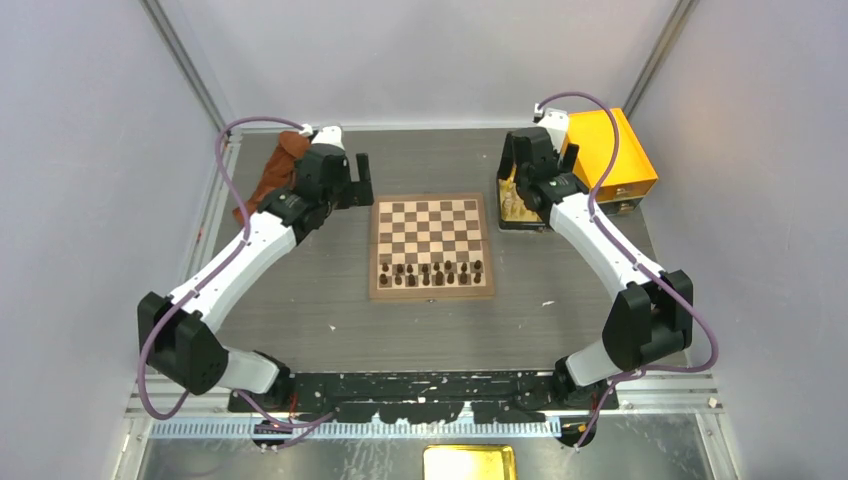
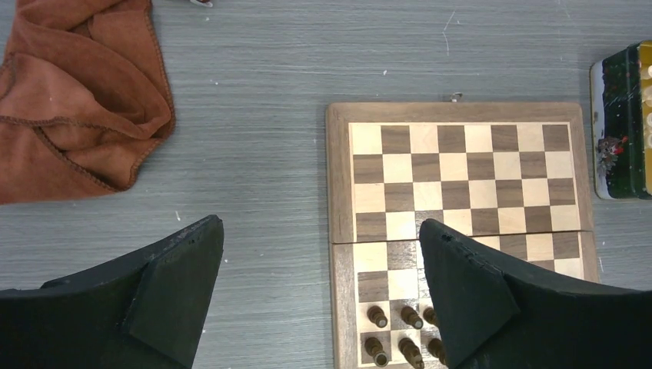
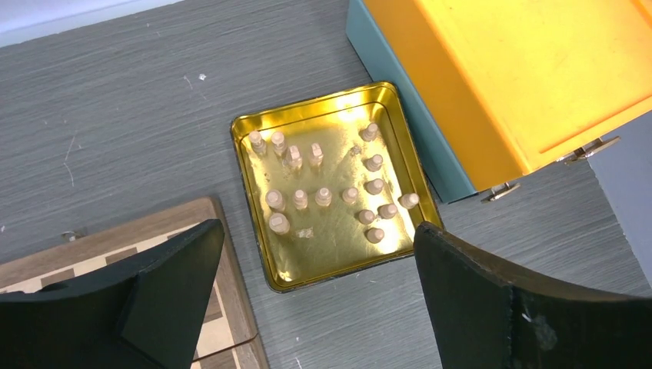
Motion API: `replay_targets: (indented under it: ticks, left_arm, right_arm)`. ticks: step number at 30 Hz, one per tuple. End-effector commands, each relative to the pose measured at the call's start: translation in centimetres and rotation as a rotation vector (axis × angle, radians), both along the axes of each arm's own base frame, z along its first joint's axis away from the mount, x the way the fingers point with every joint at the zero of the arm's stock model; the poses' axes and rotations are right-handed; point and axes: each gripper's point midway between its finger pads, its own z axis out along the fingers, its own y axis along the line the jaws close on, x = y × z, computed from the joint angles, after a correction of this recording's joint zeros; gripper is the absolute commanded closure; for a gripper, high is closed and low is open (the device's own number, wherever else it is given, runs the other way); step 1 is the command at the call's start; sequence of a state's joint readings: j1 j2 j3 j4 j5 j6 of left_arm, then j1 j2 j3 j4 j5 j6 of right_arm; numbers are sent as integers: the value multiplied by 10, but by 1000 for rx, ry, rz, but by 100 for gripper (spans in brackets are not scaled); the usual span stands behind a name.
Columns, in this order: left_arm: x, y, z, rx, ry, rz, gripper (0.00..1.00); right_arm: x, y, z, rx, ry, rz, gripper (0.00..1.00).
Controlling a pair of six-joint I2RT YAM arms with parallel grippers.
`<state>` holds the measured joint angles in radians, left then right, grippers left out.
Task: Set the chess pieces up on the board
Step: Pick up the chess piece from the storage box.
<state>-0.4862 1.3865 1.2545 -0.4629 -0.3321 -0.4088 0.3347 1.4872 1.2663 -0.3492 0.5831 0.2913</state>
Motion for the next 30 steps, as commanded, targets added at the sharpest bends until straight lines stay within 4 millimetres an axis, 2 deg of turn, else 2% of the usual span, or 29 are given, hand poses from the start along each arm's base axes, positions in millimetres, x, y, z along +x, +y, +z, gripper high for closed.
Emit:
replay_targets:
  ticks: [1, 5, 16, 21, 26, 30]
  left_arm:
    - [8, -6, 12, -46, -32, 19, 0]
    - [9, -8, 11, -61, -29, 26, 0]
    - [14, -8, 7, -58, -21, 41, 0]
    - [14, -8, 1, -48, -5, 46, 0]
    - [16, -9, -2, -49, -2, 47, 0]
    - [17, -10, -6, -49, 8, 46, 0]
  right_arm:
    - [4, -2, 28, 18, -70, -29, 0]
    - [3, 0, 26, 36, -69, -30, 0]
    - [5, -1, 4, 71, -29, -92, 0]
    - [2, -1, -1, 80, -19, -72, 16]
    - [1, -6, -17, 68, 48, -71, 40]
    - [3, -7, -34, 78, 107, -73, 43]
